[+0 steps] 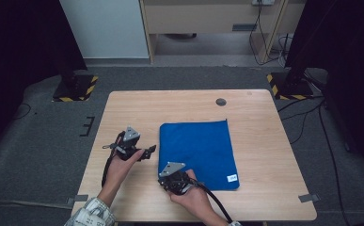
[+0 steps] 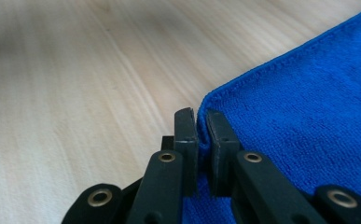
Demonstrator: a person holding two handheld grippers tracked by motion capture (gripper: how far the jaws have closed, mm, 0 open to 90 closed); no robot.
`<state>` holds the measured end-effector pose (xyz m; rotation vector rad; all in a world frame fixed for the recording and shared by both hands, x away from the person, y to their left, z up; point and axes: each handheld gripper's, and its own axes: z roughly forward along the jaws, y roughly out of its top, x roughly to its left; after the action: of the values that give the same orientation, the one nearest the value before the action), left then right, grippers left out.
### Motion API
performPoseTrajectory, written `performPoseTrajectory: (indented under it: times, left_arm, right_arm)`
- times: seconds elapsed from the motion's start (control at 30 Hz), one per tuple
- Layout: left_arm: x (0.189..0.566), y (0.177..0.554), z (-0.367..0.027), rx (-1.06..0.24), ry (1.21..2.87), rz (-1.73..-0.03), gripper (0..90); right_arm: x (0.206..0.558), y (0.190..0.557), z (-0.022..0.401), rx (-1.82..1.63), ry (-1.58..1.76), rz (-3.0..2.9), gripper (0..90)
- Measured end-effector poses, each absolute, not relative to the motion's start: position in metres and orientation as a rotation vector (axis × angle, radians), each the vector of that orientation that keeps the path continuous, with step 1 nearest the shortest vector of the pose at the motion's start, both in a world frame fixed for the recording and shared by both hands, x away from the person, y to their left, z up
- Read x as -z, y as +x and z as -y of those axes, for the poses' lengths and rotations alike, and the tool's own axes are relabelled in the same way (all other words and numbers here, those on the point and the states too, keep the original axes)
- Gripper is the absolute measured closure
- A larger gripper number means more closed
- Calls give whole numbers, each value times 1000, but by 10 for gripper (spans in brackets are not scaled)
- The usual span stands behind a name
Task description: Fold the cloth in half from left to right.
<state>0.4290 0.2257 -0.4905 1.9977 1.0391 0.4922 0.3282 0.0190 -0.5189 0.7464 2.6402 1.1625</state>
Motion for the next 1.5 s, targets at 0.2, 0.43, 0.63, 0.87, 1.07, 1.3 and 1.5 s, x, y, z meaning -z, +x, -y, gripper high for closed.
performPoseTrajectory:
  times: [0.2,0.43,0.63,0.87,1.07,1.3,1.5]
  left_arm:
    - [490,471,-221,-482,2009,-1068,213]
    - [497,507,-208,-474,2040,-1110,325]
    - [509,521,-202,-442,2025,-1140,463]
    - [525,526,-195,-447,2098,-1137,546]
    - [527,525,-191,-427,2114,-1125,754]
    - [515,523,-188,-418,2054,-1124,867]
    - [494,522,-190,-439,2006,-1116,869]
  right_arm:
    - [521,321,-31,-1173,713,-2665,845]
    - [524,318,-37,-1182,695,-2658,844]
    - [524,316,-37,-1177,696,-2653,844]
    - [524,318,-34,-1185,707,-2656,844]
    - [522,318,-35,-1185,703,-2662,845]
    - [514,316,-35,-1192,699,-2642,847]
    - [505,316,-34,-1189,715,-2613,857]
